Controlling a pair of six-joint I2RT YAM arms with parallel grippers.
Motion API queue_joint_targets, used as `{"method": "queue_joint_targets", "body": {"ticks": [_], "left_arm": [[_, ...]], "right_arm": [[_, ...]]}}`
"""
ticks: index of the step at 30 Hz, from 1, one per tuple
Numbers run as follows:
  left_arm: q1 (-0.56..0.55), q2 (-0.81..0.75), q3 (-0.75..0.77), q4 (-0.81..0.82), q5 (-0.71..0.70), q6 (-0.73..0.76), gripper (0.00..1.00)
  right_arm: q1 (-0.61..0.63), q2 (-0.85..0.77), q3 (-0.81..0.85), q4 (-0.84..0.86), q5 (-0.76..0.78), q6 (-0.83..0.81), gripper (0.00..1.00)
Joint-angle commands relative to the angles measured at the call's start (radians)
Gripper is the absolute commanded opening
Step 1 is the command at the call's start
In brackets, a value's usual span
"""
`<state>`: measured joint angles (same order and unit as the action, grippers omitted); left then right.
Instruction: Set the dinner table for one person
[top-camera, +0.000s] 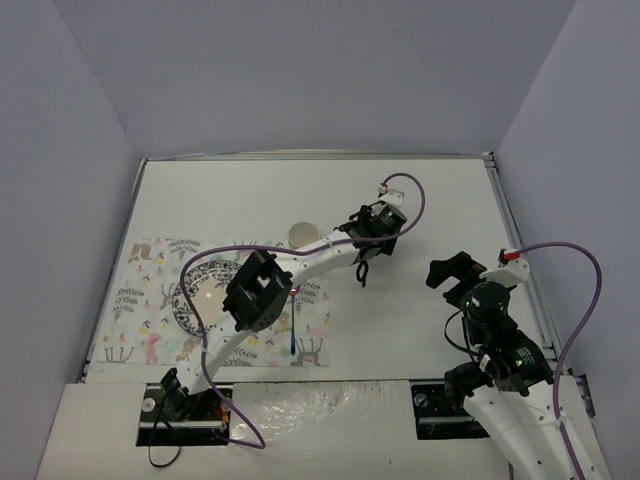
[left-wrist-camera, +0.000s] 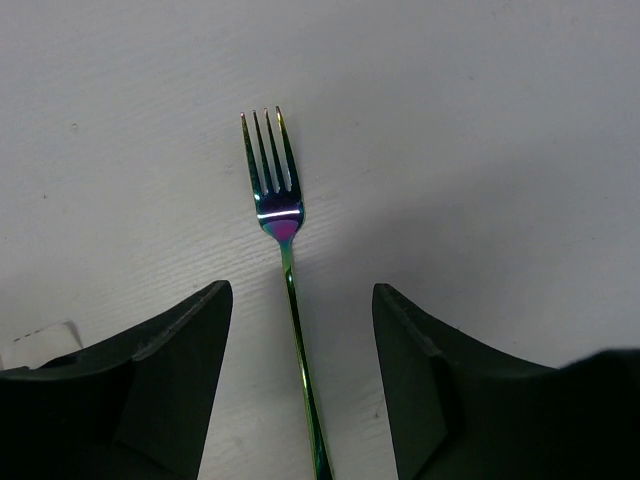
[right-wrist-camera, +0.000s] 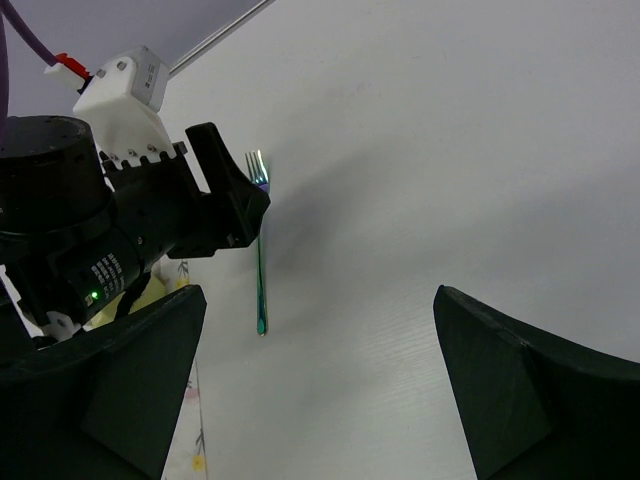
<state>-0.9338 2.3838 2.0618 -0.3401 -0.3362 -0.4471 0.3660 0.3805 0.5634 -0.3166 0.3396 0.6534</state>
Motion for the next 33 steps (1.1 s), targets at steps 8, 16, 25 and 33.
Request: {"method": "queue_joint_targets", "body": {"ticks": [8, 16, 25, 33], "left_arm": [[0.045, 0.019, 0.085, 0.014, 0.040, -0.064, 0.48], [0.046, 0.061, 0.128, -0.026, 0.043, -0.061, 0.43], [0.046, 0.095, 0.146, -0.059, 0.051, -0.078, 0.35], [0.046, 0.107, 0.145, -0.083, 0.060, -0.097, 0.22]], "right_arm": [[-0.006, 0.022, -0.009, 0.045, -0.015, -0.008, 0.94], [-0.004, 0.023, -0.013, 0.044, -0.008, -0.006, 0.94], [-0.004, 0.026, -0.014, 0.045, -0.004, -0.005, 0.94], [-0.004, 0.024, -0.013, 0.045, 0.002, -0.003, 0.94]]}}
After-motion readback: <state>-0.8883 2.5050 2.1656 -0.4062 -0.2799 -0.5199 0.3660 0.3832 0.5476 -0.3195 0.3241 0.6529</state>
